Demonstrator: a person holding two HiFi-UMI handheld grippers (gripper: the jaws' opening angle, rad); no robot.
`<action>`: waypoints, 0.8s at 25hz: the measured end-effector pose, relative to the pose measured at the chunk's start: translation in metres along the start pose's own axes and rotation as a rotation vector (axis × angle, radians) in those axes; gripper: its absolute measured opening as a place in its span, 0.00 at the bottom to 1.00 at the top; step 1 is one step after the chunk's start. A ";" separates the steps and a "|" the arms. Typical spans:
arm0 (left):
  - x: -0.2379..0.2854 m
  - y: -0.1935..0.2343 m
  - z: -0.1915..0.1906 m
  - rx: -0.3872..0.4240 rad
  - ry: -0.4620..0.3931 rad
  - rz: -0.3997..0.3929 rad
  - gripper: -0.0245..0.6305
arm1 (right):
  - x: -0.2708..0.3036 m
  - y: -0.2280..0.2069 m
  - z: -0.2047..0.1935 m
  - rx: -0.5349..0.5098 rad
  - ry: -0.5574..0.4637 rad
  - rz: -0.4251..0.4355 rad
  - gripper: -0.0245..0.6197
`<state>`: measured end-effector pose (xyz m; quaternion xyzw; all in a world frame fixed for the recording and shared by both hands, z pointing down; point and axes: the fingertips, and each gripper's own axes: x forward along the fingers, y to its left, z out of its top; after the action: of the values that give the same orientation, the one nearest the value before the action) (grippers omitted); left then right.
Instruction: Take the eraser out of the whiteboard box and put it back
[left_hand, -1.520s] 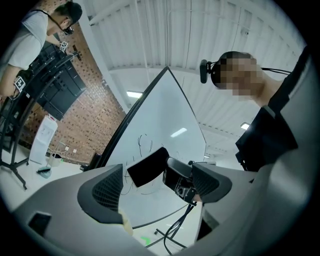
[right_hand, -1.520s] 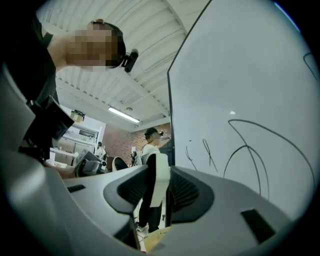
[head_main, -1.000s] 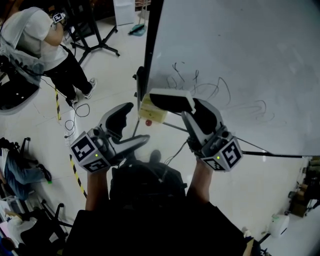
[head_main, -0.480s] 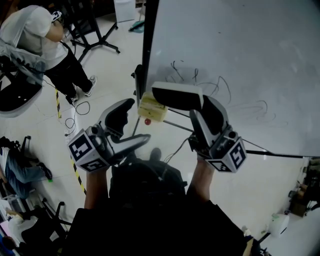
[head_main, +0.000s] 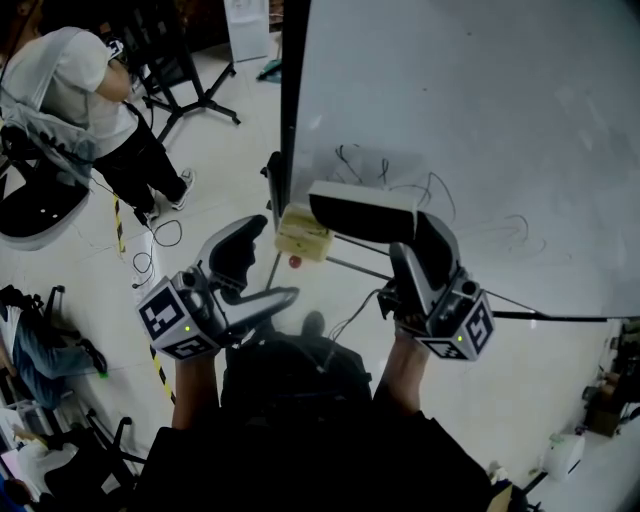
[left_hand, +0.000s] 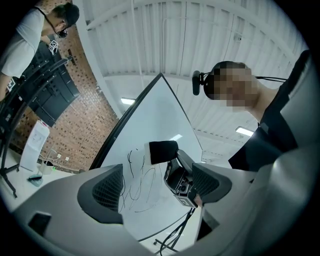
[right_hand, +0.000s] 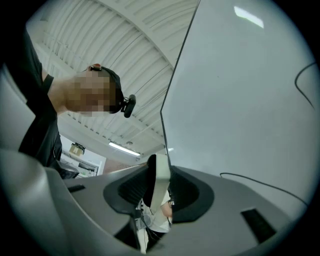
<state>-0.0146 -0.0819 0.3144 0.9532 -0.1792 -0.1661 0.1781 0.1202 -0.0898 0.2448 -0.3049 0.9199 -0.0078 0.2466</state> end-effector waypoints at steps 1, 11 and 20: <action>0.000 0.000 0.001 0.001 -0.003 0.000 0.70 | 0.000 0.001 0.002 0.001 -0.007 0.002 0.27; 0.002 -0.002 0.014 0.049 -0.033 0.028 0.70 | -0.002 0.009 0.018 -0.013 -0.072 0.022 0.27; -0.001 -0.012 0.015 0.038 -0.029 -0.002 0.70 | -0.005 0.020 0.039 0.018 -0.151 0.050 0.27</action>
<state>-0.0178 -0.0757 0.2967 0.9540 -0.1840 -0.1765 0.1574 0.1304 -0.0654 0.2090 -0.2794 0.9059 0.0131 0.3179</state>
